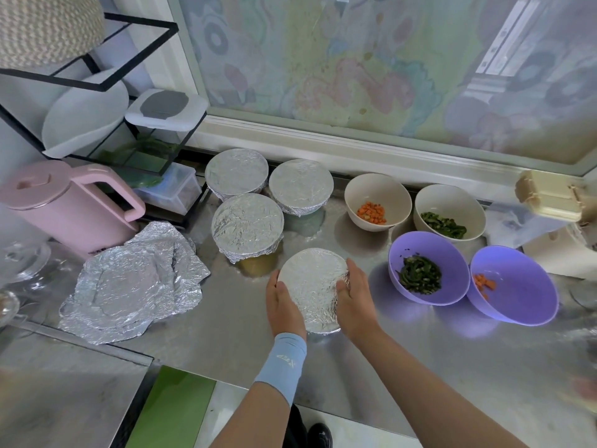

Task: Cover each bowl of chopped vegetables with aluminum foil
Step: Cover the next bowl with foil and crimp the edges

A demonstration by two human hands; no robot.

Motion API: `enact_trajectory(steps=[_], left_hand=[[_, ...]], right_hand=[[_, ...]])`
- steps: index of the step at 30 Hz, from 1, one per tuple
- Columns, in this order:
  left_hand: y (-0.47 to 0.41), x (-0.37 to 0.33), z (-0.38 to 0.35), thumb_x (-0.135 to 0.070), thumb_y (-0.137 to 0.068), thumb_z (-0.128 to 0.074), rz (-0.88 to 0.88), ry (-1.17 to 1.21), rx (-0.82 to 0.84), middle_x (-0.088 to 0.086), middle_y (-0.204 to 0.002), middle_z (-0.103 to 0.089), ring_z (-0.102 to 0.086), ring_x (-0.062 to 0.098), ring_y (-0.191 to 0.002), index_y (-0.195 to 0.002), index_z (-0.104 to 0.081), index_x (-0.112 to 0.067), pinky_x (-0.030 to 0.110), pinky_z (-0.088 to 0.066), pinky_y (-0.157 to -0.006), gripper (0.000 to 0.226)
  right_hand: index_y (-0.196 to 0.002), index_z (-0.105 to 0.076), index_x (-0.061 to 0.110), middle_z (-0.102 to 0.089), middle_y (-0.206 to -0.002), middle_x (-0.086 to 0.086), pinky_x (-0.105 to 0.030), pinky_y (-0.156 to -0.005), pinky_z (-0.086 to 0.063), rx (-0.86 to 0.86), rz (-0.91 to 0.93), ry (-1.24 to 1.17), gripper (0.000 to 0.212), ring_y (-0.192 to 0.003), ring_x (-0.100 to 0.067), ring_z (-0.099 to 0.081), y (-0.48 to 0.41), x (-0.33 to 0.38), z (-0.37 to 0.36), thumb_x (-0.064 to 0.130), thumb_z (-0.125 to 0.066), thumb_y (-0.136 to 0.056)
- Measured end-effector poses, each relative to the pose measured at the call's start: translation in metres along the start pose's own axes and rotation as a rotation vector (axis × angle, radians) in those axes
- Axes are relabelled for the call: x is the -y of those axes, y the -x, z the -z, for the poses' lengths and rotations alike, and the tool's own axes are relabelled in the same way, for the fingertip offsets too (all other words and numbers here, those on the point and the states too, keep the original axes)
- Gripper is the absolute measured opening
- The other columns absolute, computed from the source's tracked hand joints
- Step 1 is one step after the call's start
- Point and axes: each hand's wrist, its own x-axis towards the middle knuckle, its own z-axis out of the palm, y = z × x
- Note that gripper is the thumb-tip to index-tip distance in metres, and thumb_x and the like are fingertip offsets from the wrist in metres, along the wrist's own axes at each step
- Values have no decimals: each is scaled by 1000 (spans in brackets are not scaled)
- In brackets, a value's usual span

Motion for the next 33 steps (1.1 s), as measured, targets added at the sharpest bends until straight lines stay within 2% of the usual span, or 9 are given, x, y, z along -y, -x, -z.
enact_trajectory(steps=[2,4,6,8,11,15,21,26,33], left_hand=[[-6,-1,5,-23,-104,-34,-25,-117,31,-1,-136,-54,-51,17,-122,-136,-52,-25,34,-41,-105,37],[-16,-5,10,-20,-102,-37,-151,-331,54,-3,-143,-49,-45,17,-130,-141,-48,-22,36,-35,-112,40],[-30,-16,12,-15,-100,-41,-323,-477,132,-8,-144,-46,-40,10,-134,-144,-46,-22,29,-29,-113,45],[-40,-29,8,-17,-100,-43,-343,-566,275,-14,-141,-48,-42,3,-130,-142,-49,-25,22,-28,-108,43],[-47,-35,3,-26,-103,-40,-255,-625,418,-16,-131,-59,-52,4,-121,-130,-60,-31,24,-37,-105,34],[-50,-33,-1,-23,-102,-37,-219,-590,367,-22,-113,-64,-58,0,-105,-112,-65,-38,22,-41,-94,33],[-51,-37,-4,-19,-100,-39,-196,-589,370,-23,-98,-65,-58,-5,-94,-93,-63,-42,15,-41,-76,34],[-73,-44,-7,-25,-101,-41,-252,-740,530,-18,-123,-62,-55,3,-114,-123,-64,-31,22,-39,-98,32],[-78,-42,-14,-26,-102,-39,-246,-779,559,-17,-113,-67,-59,8,-108,-108,-68,-37,28,-45,-97,32]], right_hand=[[-149,-31,27,-38,-147,7,-31,-113,-31,-19,-43,-11,49,-133,-13,-40,-3,0,4,20,-40,-101],[-145,-37,33,-46,-142,8,-37,-104,-43,-38,-86,6,45,-124,-17,-50,-9,1,9,26,-41,-100],[-141,-41,36,-50,-136,9,-28,-86,-50,-19,-98,-2,42,-117,-18,-55,-16,6,13,28,-42,-100],[-135,-47,39,-57,-126,11,-23,-74,-49,9,-103,-49,36,-106,-18,-59,-25,12,14,28,-43,-100],[-122,-63,29,-66,-118,10,-24,-89,-42,-9,-104,-107,29,-106,-11,-58,-36,14,10,24,-43,-101],[-104,-69,31,-67,-97,19,-22,-77,-41,-70,-156,-202,29,-95,-6,-59,-36,14,6,21,-42,-101],[-99,-68,33,-67,-96,17,-26,-80,-44,-57,-164,-183,29,-94,-7,-60,-41,10,4,20,-42,-100],[-108,-65,41,-65,-106,24,-25,-92,-43,27,-101,-91,27,-103,-3,-58,-51,9,6,26,-45,-99],[-90,-68,43,-69,-94,21,-28,-88,-47,15,-107,-84,29,-97,-6,-61,-56,11,3,28,-45,-100]])
